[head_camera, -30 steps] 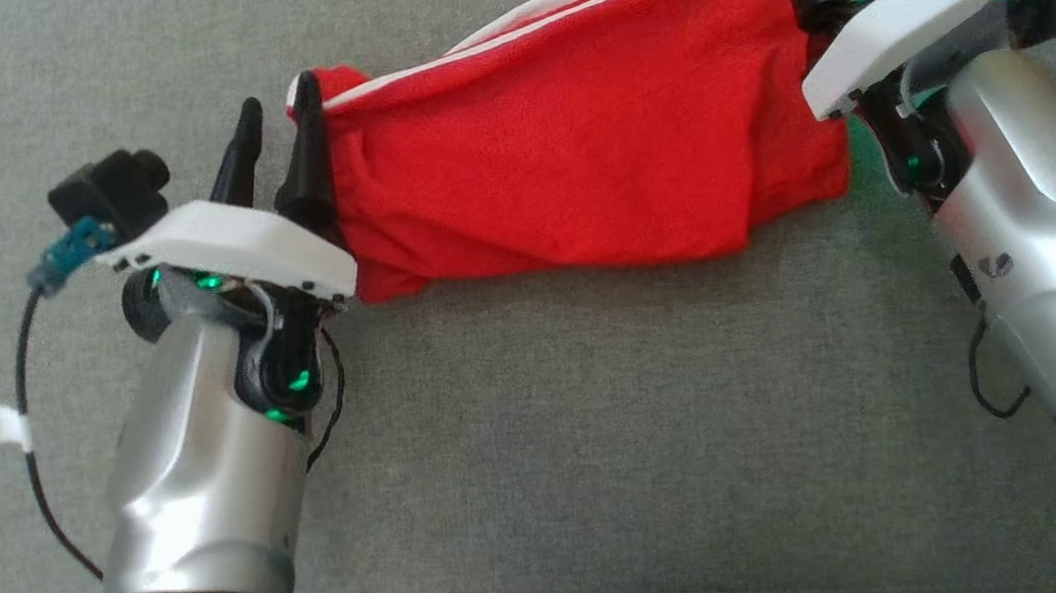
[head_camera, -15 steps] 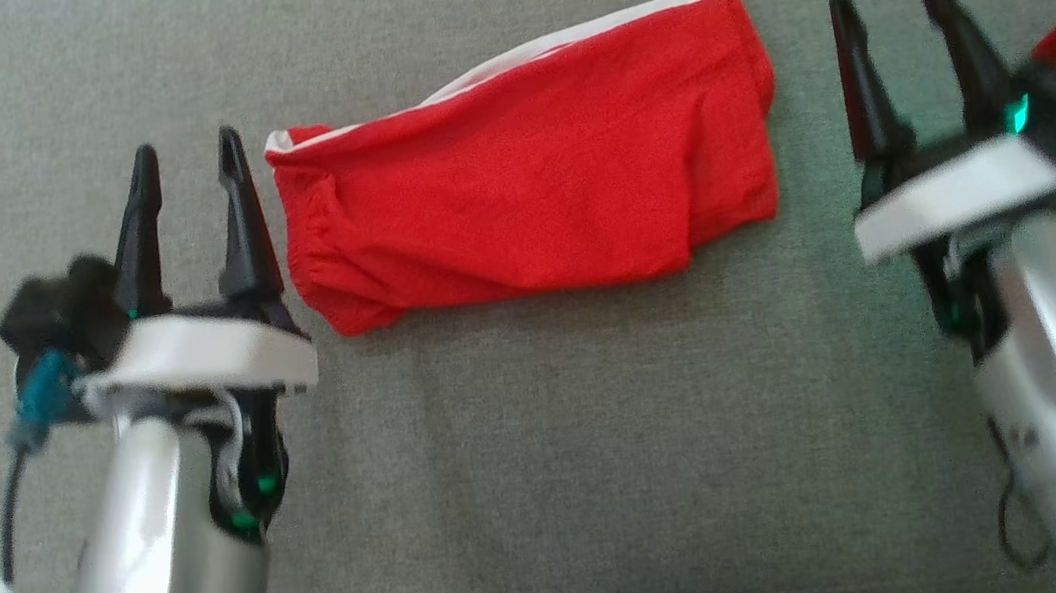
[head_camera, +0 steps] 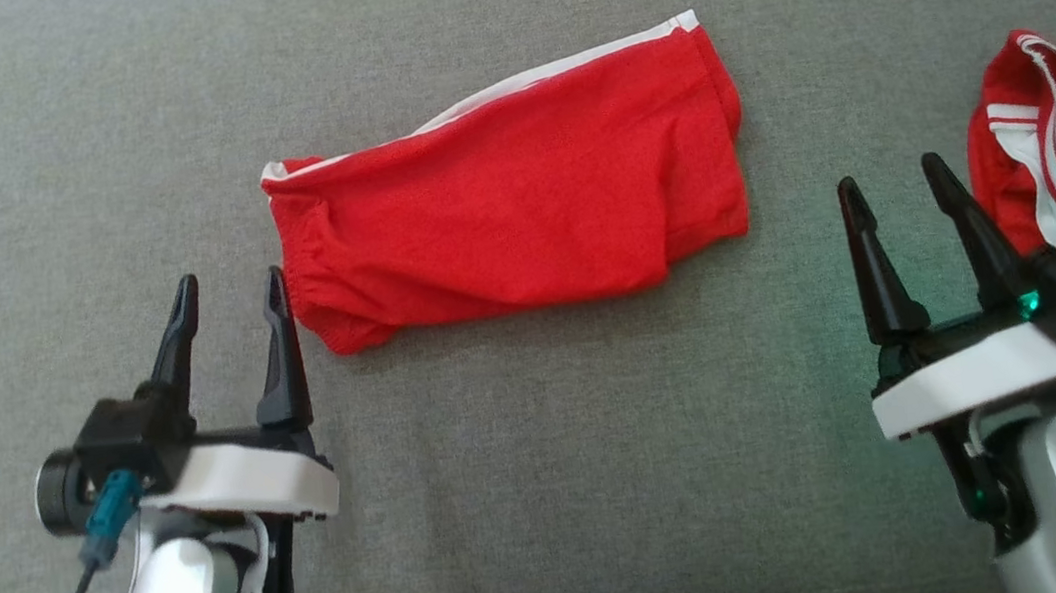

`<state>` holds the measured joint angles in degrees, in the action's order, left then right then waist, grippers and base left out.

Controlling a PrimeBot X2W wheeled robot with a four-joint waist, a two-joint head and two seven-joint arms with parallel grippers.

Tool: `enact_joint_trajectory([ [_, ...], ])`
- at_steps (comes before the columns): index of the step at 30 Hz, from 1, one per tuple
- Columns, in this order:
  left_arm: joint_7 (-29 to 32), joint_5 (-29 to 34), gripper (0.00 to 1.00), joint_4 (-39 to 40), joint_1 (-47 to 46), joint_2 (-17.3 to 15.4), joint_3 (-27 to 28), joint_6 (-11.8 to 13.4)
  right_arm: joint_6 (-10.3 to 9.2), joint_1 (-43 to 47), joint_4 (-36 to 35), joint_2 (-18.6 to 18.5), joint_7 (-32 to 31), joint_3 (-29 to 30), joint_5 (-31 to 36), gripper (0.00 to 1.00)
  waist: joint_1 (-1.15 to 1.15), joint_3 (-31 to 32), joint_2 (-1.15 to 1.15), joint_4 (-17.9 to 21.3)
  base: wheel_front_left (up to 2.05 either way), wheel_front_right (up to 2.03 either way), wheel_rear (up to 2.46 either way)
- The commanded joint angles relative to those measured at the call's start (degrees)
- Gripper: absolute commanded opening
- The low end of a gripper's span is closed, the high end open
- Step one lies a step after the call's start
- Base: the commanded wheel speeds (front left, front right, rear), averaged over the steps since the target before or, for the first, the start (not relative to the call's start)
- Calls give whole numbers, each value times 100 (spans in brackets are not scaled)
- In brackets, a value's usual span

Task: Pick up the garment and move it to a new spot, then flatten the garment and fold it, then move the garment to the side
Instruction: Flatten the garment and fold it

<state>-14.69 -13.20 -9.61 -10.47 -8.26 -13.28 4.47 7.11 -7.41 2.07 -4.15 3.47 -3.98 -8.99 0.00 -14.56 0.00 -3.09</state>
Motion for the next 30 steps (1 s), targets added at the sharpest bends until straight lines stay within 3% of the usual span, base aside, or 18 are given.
enact_joint_trajectory([
  [1,-30,38,100,217,-53,-124,198,-3,37,-16,-310,48,-59,-82,21,100,0,30,0,-8,0,0,0],
  [21,-30,51,100,298,29,-19,275,-89,37,157,-659,112,-341,-9,24,100,0,10,0,-47,0,0,0],
  [26,-30,82,100,278,-133,35,210,-151,37,-123,-426,90,-530,-46,29,100,0,-195,0,-178,0,0,0],
  [30,-30,112,100,250,-378,116,140,-219,37,-671,166,-43,-715,-141,42,100,0,-436,0,-355,0,0,0],
])
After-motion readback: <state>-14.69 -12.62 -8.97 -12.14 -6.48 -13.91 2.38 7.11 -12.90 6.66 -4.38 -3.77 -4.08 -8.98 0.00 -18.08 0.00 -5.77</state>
